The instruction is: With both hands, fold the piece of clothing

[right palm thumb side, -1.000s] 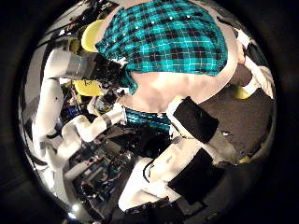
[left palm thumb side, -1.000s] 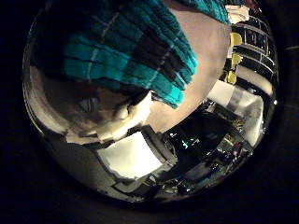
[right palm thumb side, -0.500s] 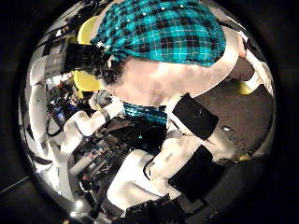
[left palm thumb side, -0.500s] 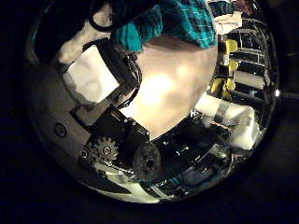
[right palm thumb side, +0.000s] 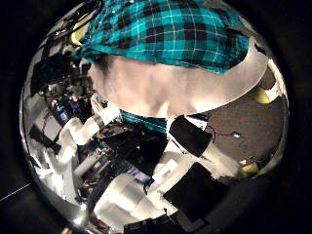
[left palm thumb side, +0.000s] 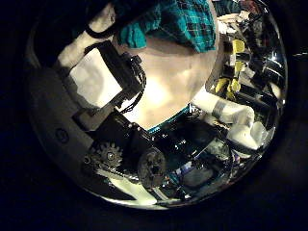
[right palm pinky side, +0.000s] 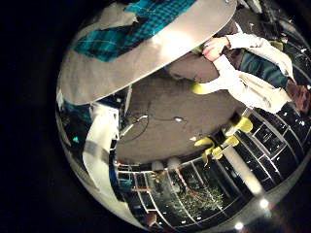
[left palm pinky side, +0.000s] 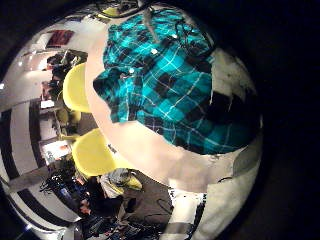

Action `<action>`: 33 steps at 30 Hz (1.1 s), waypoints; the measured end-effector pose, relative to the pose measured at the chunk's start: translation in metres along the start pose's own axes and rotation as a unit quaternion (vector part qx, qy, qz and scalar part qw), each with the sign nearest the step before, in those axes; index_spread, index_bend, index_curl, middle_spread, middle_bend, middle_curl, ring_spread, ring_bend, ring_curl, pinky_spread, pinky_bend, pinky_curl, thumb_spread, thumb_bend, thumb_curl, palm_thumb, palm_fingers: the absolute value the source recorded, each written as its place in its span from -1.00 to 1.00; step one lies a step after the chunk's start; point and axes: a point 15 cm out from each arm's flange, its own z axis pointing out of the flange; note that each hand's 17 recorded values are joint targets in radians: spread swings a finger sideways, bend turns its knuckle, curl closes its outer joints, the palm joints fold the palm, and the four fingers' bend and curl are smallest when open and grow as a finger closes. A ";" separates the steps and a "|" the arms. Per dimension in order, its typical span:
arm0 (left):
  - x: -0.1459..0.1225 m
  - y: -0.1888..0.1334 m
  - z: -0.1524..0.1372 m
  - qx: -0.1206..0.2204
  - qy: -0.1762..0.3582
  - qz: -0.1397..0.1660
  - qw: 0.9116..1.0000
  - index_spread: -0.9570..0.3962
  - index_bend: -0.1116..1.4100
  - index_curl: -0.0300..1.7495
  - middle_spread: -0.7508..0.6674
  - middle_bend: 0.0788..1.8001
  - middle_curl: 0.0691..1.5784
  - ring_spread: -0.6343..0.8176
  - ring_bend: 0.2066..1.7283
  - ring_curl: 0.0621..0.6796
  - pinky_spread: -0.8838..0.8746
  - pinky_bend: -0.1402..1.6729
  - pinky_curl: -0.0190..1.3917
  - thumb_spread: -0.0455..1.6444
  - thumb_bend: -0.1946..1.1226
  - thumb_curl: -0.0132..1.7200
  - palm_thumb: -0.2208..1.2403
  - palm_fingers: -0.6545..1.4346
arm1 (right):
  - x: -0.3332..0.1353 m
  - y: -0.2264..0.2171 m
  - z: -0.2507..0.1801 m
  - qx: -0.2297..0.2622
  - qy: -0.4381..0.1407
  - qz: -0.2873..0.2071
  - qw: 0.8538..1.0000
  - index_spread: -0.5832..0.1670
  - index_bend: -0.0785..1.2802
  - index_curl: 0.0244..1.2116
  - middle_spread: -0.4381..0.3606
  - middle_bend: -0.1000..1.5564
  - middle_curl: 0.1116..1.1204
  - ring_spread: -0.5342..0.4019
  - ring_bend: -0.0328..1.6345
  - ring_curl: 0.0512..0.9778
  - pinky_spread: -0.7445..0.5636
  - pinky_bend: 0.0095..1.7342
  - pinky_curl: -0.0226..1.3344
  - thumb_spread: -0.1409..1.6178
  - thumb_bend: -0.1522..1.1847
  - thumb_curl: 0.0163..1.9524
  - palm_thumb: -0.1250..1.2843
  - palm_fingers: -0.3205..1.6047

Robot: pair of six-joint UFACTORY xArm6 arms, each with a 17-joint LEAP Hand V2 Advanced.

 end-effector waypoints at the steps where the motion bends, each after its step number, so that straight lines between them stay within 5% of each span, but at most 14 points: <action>1: -0.001 -0.001 -0.001 0.000 0.000 -0.001 1.000 -0.51 -0.58 0.30 -0.81 -0.15 0.32 -0.81 0.41 0.41 -0.79 0.37 -0.13 0.47 -0.72 -0.45 0.41 0.52 | -0.001 -0.004 0.006 0.004 0.001 0.001 1.000 -0.04 -0.63 -0.54 -0.19 -0.36 -0.39 -0.16 0.11 -0.57 0.13 -0.06 -0.82 0.43 -0.82 -0.68 -0.06 -0.37; 14: -0.007 0.001 -0.014 -0.006 0.005 -0.001 1.000 -0.53 -0.62 0.53 -0.87 -0.16 0.38 -0.81 0.42 0.44 -0.78 0.39 -0.13 0.48 -0.72 -0.44 0.40 0.50 | -0.021 -0.040 0.040 0.060 0.031 0.023 0.997 0.01 -0.64 -0.51 -0.17 -0.27 -0.30 -0.31 0.20 -0.48 0.07 -0.04 -0.85 0.36 -0.80 -0.66 -0.08 -0.31; 18: -0.013 0.002 -0.021 -0.002 0.008 -0.005 1.000 -0.52 -0.62 0.57 -0.88 -0.16 0.40 -0.81 0.42 0.45 -0.78 0.39 -0.13 0.48 -0.72 -0.44 0.40 0.50 | -0.022 -0.042 0.036 0.065 0.035 0.029 0.997 -0.08 -0.64 -0.51 -0.29 -0.21 -0.24 -0.43 0.31 -0.41 -0.11 0.08 -0.83 0.35 -0.76 -0.63 0.10 -0.15; 19: -0.013 0.002 -0.022 -0.001 0.009 -0.005 1.000 -0.52 -0.63 0.58 -0.88 -0.16 0.40 -0.81 0.42 0.45 -0.78 0.39 -0.13 0.48 -0.72 -0.44 0.40 0.50 | -0.022 -0.043 0.035 0.067 0.035 0.032 0.997 -0.15 -0.63 -0.51 -0.34 -0.15 -0.19 -0.46 0.39 -0.36 -0.22 0.17 -0.80 0.35 -0.74 -0.62 0.17 0.04; 22: -0.015 0.005 -0.024 -0.002 0.009 -0.007 1.000 -0.51 -0.63 0.60 -0.89 -0.16 0.41 -0.81 0.42 0.45 -0.78 0.40 -0.13 0.48 -0.72 -0.44 0.40 0.50 | -0.020 -0.043 0.024 0.088 0.039 0.043 0.994 -0.37 -0.49 -0.44 -0.49 -0.03 -0.08 -0.49 0.44 -0.30 -0.36 0.32 -0.72 0.36 -0.72 -0.59 0.30 0.34; 25: -0.015 0.008 -0.025 -0.003 0.010 -0.006 1.000 -0.50 -0.63 0.63 -0.89 -0.16 0.41 -0.81 0.42 0.45 -0.78 0.40 -0.13 0.48 -0.72 -0.43 0.40 0.50 | -0.015 -0.046 0.010 0.116 0.046 0.051 0.991 -0.50 -0.13 -0.24 -0.55 0.12 0.07 -0.47 0.44 -0.20 -0.36 0.39 -0.64 0.39 -0.71 -0.57 0.39 0.56; 28: -0.016 0.010 -0.027 -0.001 0.010 -0.005 1.000 -0.48 -0.63 0.64 -0.90 -0.16 0.42 -0.81 0.42 0.45 -0.77 0.40 -0.13 0.48 -0.72 -0.43 0.40 0.50 | -0.007 -0.046 -0.004 0.143 0.051 0.060 0.987 -0.52 0.19 -0.02 -0.54 0.27 0.23 -0.44 0.51 -0.09 -0.31 0.49 -0.57 0.48 -0.67 -0.55 0.49 0.55; 33: -0.018 0.016 -0.031 0.001 0.011 -0.003 1.000 -0.46 -0.63 0.67 -0.90 -0.16 0.42 -0.81 0.43 0.45 -0.77 0.40 -0.13 0.48 -0.72 -0.43 0.40 0.49 | 0.001 -0.041 -0.021 0.162 0.054 0.067 0.983 -0.49 0.41 0.17 -0.49 0.41 0.37 -0.45 0.61 0.05 -0.25 0.59 -0.48 0.55 -0.66 -0.51 0.54 0.44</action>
